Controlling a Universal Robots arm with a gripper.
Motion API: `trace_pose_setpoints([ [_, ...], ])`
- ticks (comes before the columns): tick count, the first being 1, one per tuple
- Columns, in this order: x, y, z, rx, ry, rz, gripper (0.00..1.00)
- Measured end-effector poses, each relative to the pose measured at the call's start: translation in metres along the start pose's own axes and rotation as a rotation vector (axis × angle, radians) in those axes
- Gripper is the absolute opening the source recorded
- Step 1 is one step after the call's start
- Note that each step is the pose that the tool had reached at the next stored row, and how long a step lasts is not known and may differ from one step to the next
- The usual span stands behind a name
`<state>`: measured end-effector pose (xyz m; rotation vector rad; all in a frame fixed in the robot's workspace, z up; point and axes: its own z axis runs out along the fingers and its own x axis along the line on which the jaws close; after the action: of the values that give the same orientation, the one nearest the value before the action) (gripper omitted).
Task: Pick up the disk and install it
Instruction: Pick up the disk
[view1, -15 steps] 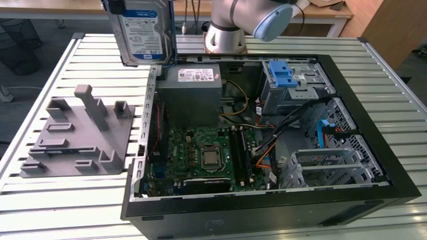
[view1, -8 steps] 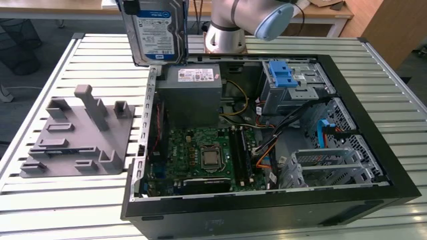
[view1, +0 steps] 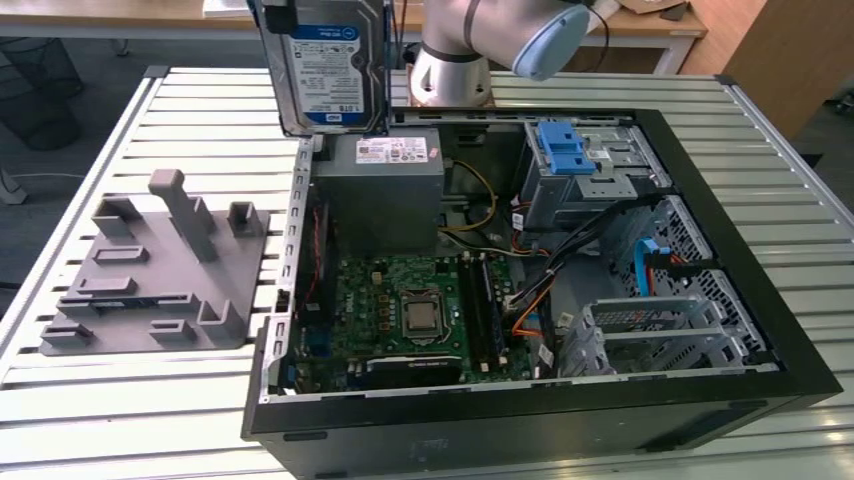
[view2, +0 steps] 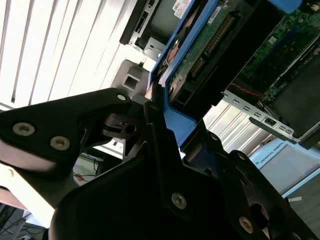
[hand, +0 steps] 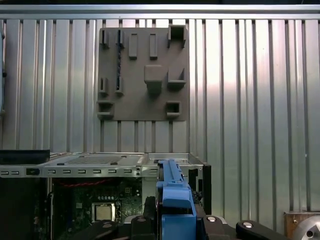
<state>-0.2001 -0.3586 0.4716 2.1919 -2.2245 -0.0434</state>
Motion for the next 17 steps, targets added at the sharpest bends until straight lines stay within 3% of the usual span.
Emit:
trace_pose_setpoints([
  [10,0.0231,-0.0033,0.0001,0.0000,0.0000,0.000,0.36],
  [17,0.0275,-0.0229,-0.0002,-0.0008,0.0000,0.000,0.36],
])
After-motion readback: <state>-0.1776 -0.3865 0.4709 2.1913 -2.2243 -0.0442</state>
